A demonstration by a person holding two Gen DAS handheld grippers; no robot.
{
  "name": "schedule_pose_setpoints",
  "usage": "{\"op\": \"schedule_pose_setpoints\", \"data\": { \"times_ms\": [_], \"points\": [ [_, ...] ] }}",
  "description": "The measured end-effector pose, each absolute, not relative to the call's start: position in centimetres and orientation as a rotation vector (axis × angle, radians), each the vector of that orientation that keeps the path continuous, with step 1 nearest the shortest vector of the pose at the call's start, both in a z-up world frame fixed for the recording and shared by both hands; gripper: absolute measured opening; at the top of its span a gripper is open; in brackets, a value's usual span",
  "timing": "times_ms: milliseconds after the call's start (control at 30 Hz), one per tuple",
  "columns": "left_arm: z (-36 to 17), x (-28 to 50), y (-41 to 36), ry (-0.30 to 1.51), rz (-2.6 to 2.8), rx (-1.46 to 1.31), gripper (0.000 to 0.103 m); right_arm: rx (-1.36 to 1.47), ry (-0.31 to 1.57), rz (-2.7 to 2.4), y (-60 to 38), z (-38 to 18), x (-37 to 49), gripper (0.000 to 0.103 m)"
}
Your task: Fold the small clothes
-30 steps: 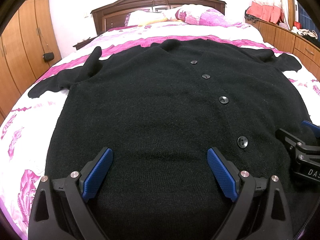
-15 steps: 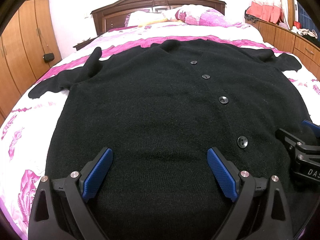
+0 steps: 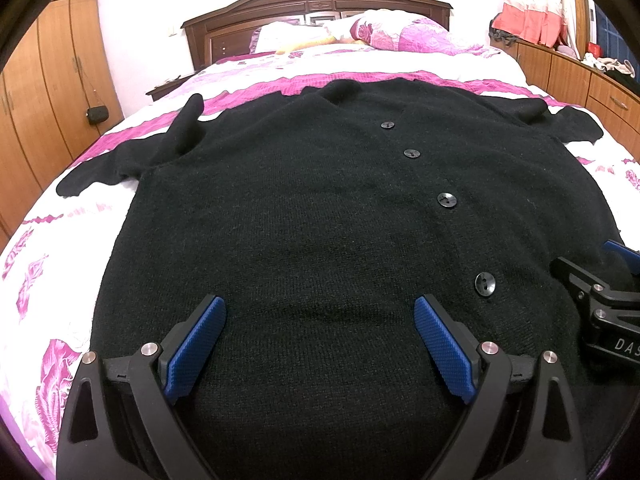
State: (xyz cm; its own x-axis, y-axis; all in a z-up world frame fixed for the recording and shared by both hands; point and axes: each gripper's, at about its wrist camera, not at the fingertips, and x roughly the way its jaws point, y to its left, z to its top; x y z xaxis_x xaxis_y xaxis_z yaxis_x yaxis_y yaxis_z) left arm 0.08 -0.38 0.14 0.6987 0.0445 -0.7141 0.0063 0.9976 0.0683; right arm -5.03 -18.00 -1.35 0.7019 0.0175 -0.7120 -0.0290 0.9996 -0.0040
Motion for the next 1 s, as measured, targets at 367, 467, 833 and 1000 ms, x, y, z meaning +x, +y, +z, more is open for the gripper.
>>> {"op": "schedule_pose_setpoints", "data": {
  "times_ms": [367,467,833,1000],
  "points": [
    [0.2,0.1,-0.4,0.796,0.021,0.068,0.087,-0.017,0.793,0.025,-18.0,-1.4,-5.0,0.103],
    [0.2,0.0,-0.4,0.796,0.020,0.066,0.087,-0.020,0.794,0.020,-18.2,-1.1,-4.9,0.103],
    [1.4,-0.1,1.9,0.795,-0.057,-0.038,0.083,-0.098,0.801,-0.039,-17.1,-0.3,-5.1,0.103],
    [4.3,0.7,9.7,0.725,0.050,-0.195,0.082,0.014,0.593,0.177,-15.7,5.1,-7.7,0.102]
  ]
}}
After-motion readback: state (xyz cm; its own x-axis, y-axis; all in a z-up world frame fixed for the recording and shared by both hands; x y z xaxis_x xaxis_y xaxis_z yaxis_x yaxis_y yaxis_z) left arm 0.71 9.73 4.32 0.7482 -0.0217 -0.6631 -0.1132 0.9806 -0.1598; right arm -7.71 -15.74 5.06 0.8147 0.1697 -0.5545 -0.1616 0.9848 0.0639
